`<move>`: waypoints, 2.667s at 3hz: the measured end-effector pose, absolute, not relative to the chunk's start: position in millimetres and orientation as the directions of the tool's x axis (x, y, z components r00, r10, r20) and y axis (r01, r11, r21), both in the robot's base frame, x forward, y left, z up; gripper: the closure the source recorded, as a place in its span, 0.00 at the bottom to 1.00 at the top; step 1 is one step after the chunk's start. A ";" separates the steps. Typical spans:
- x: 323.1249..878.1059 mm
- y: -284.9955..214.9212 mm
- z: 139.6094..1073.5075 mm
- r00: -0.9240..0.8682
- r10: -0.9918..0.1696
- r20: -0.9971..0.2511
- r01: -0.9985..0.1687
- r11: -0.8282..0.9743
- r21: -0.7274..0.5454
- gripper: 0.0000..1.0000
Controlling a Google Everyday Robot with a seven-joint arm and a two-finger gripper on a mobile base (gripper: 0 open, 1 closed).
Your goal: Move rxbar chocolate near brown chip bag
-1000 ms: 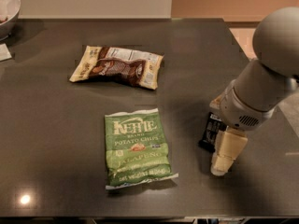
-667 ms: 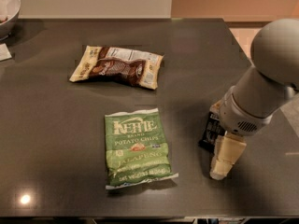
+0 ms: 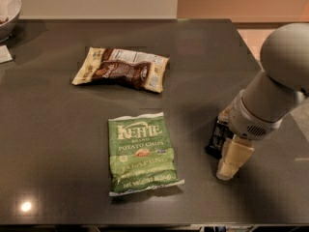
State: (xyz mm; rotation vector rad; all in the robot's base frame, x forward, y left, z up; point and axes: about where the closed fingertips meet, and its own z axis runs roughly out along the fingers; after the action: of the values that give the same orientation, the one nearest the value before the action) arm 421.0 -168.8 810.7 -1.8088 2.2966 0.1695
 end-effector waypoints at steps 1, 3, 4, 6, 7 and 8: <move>427.1 -173.6 814.2 -0.235 -0.942 -0.241 -0.967 0.251 -0.038 0.40; 428.4 -174.3 823.8 -0.236 -0.941 -0.242 -0.967 0.252 -0.038 0.87; 446.6 -162.7 835.3 -0.205 -0.944 -0.257 -0.972 0.228 -0.060 1.00; 499.1 -127.3 870.8 -0.122 -0.942 -0.312 -0.973 0.175 -0.149 1.00; 531.8 -109.5 879.7 -0.107 -0.932 -0.347 -0.969 0.176 -0.173 1.00; 562.2 -95.8 879.1 -0.114 -0.922 -0.371 -0.967 0.188 -0.169 1.00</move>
Offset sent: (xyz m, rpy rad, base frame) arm 0.0216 -0.0131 0.0213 0.0260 -0.0053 -0.0283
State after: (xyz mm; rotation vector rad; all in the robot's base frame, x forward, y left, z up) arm 562.2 -95.8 879.1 -1.7731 2.0798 0.1598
